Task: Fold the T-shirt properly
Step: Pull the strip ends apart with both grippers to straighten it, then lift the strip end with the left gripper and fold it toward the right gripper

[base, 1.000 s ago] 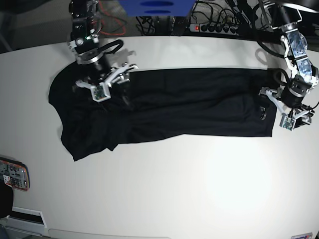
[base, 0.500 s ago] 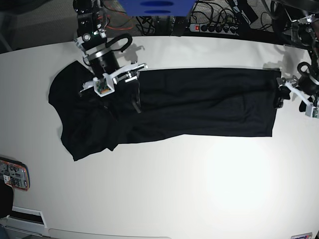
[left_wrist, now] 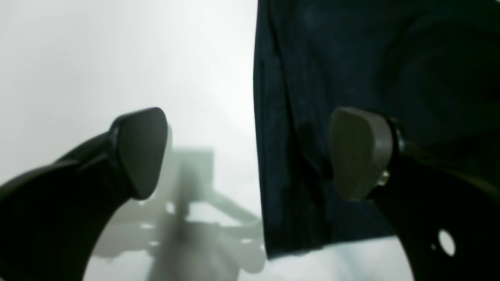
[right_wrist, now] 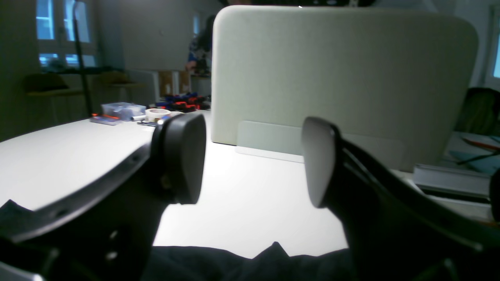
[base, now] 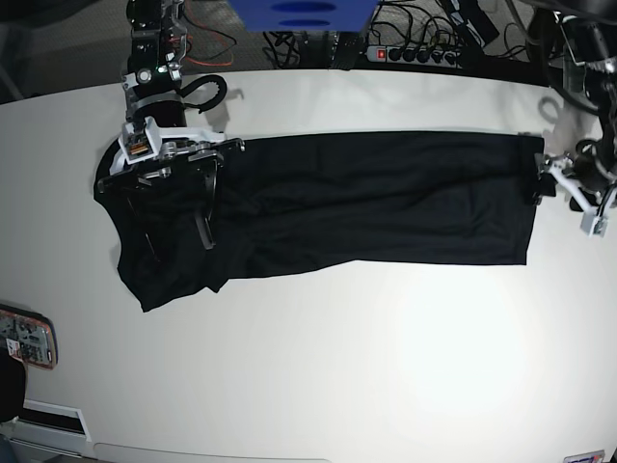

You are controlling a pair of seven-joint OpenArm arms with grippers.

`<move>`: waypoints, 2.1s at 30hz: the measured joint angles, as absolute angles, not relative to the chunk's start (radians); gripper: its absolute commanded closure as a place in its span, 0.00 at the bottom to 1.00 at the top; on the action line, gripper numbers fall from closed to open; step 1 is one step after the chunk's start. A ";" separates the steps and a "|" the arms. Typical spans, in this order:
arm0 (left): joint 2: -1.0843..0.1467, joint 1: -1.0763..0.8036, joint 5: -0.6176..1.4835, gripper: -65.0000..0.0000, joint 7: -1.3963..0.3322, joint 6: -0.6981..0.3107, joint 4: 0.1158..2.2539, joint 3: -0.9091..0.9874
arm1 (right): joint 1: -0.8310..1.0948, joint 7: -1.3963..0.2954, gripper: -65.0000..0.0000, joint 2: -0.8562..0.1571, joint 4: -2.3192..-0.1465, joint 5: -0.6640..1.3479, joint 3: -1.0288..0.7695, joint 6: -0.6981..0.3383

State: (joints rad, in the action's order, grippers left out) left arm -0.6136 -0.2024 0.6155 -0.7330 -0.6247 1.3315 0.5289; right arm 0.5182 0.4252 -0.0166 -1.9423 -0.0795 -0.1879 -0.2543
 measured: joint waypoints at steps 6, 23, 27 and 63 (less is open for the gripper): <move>-0.595 -0.123 0.617 0.03 -0.726 -0.664 1.214 0.485 | 0.562 0.431 0.43 -0.017 -1.942 -0.079 -0.188 -0.251; -0.463 -0.130 0.653 0.04 -0.660 -0.696 1.228 0.487 | 0.585 0.425 0.43 -0.017 -1.942 -0.080 -0.215 -0.255; -0.457 -0.123 0.672 0.05 -0.662 -0.709 1.232 0.426 | 0.587 0.424 0.43 -0.017 -1.942 -0.080 -0.215 -0.255; -0.546 -0.042 0.602 1.00 -0.772 -0.693 1.204 0.579 | 0.587 0.425 0.43 -0.017 -1.942 -0.079 -0.215 -0.255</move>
